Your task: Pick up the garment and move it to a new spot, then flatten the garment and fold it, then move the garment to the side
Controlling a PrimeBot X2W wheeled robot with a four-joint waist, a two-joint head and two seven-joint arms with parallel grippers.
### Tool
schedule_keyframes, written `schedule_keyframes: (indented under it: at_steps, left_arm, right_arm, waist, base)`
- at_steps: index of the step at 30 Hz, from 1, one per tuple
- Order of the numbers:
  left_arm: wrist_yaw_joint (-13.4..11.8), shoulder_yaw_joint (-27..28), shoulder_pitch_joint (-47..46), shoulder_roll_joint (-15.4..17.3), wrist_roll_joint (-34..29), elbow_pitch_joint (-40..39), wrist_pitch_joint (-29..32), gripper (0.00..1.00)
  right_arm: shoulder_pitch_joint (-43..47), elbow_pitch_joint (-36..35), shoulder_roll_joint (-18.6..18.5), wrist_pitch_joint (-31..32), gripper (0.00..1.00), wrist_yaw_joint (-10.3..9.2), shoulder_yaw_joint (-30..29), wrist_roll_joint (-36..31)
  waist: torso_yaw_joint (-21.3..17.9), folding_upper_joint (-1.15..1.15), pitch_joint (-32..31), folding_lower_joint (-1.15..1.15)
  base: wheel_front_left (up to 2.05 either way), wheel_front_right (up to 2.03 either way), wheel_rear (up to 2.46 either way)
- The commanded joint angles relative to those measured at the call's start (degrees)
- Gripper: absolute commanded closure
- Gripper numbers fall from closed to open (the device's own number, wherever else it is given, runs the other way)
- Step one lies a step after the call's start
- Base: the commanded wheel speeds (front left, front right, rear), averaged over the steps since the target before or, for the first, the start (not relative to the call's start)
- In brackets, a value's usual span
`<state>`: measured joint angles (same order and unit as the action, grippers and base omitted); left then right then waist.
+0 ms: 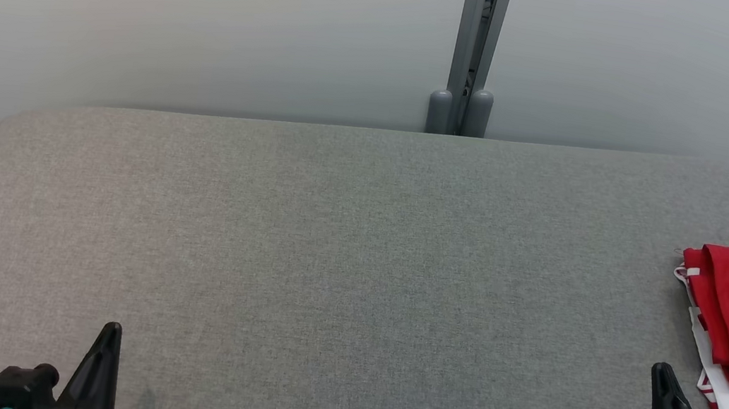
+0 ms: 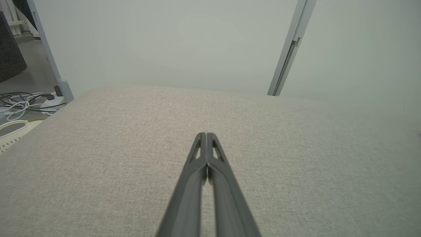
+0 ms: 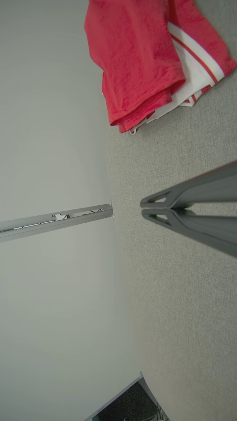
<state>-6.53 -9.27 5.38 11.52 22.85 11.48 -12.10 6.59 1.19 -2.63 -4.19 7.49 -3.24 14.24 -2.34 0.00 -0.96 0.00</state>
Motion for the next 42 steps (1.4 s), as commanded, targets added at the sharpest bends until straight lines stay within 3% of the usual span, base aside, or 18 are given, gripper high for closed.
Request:
schedule_keyframes:
  at_steps: [1,23,42]
  left_arm:
    - [0.6,0.9,-1.9,0.2,2.3,-0.7,0.4,1.00]
    - [4.5,5.3,-4.9,-2.3,21.6,0.2,5.6,1.00]
    - [7.1,8.1,-6.9,-3.9,34.2,0.8,9.1,1.00]
  right_arm:
    - [-1.6,-0.4,-0.5,0.4,1.00,0.00,-0.3,2.6]
    - [-5.0,3.4,-0.6,3.2,1.00,0.00,-1.0,24.4]
    - [-7.1,5.8,-0.7,5.1,1.00,0.00,-1.5,38.6]
  waist:
    - [0.0,0.00,0.0,0.00]
    - [0.5,0.00,0.2,0.00]
    - [0.8,0.00,0.4,0.00]
  base:
    - [0.00,0.00,0.00]
    - [0.00,0.00,0.00]
    - [0.00,0.00,0.00]
